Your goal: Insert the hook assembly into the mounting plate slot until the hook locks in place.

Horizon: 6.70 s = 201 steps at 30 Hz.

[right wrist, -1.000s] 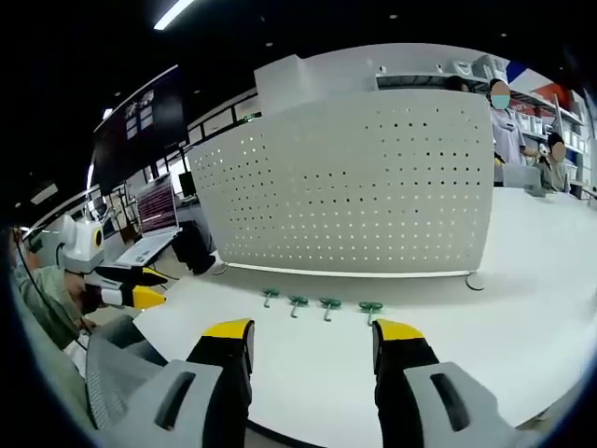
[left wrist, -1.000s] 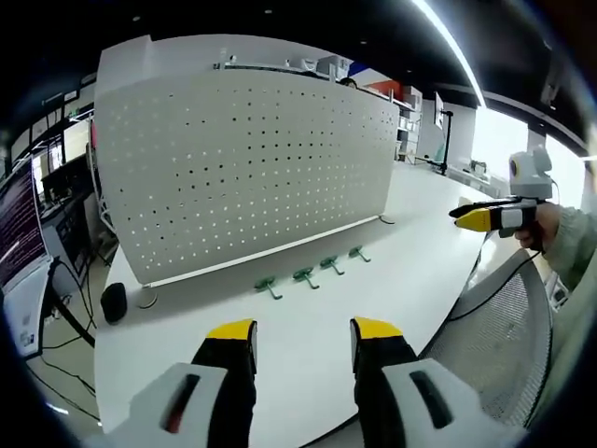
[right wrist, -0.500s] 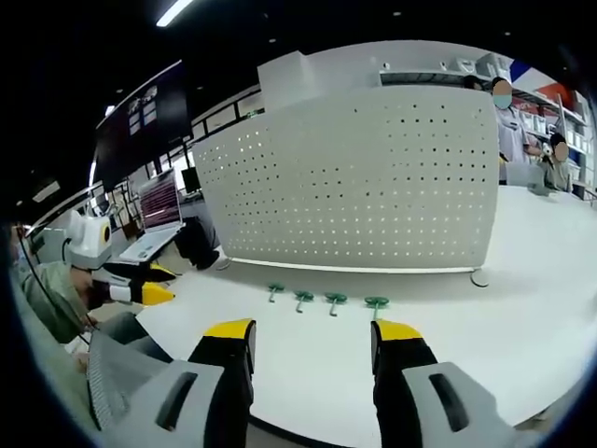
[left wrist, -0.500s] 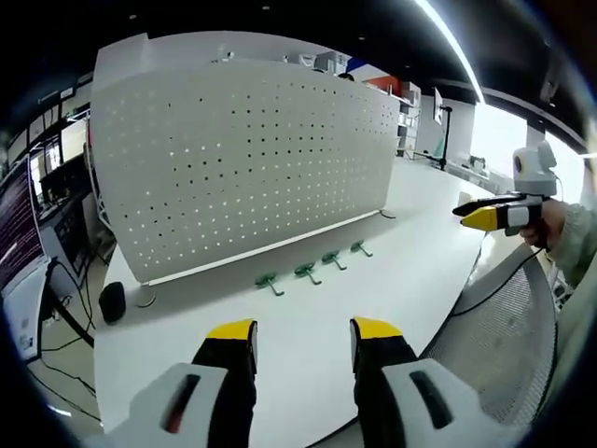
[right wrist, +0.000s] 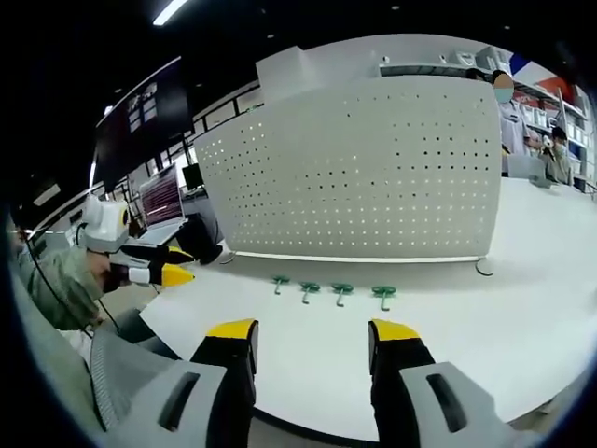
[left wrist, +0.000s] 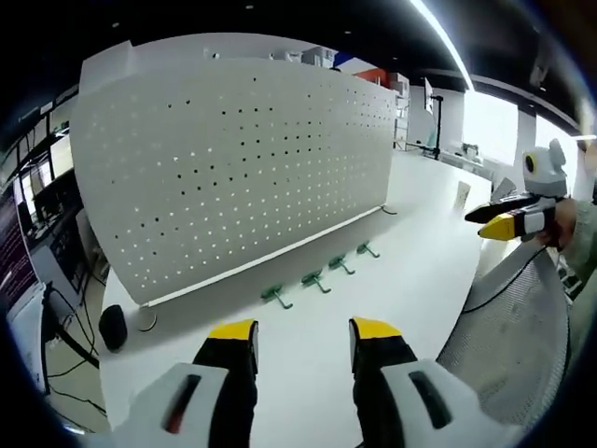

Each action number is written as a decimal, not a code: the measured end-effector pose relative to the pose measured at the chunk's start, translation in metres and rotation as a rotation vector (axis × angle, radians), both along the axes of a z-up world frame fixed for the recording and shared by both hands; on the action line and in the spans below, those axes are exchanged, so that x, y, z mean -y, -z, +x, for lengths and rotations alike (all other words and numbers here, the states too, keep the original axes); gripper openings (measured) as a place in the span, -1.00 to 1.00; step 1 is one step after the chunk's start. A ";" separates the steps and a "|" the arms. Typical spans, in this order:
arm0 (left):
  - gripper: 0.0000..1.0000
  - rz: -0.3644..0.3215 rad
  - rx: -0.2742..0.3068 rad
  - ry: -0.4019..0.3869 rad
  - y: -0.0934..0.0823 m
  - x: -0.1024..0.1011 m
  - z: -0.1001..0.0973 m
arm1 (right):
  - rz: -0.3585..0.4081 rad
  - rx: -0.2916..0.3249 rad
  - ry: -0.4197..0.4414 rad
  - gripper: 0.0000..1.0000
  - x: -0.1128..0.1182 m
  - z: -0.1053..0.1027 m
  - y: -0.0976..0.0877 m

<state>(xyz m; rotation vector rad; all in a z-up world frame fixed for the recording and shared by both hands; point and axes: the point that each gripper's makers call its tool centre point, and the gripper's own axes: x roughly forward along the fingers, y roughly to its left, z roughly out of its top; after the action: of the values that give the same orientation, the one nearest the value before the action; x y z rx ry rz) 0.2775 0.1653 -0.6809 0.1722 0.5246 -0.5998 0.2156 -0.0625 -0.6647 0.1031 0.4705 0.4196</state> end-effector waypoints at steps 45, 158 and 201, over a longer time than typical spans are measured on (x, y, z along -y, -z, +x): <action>-0.42 0.252 -0.008 0.270 0.072 0.023 0.112 | -0.029 -0.051 0.016 -0.17 -0.014 0.001 0.013; -0.95 0.147 0.106 0.191 0.041 0.005 0.094 | 0.032 0.026 0.043 -0.25 -0.012 -0.003 -0.017; -0.94 -0.148 0.454 0.122 -0.123 0.054 0.011 | 0.191 0.212 -0.244 -0.51 -0.089 0.028 -0.105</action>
<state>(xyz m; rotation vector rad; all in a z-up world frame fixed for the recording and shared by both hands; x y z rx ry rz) 0.2884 0.1115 -0.5578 0.1938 0.0295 -0.6906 0.2435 0.0263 -0.5595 0.1847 0.2332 0.7069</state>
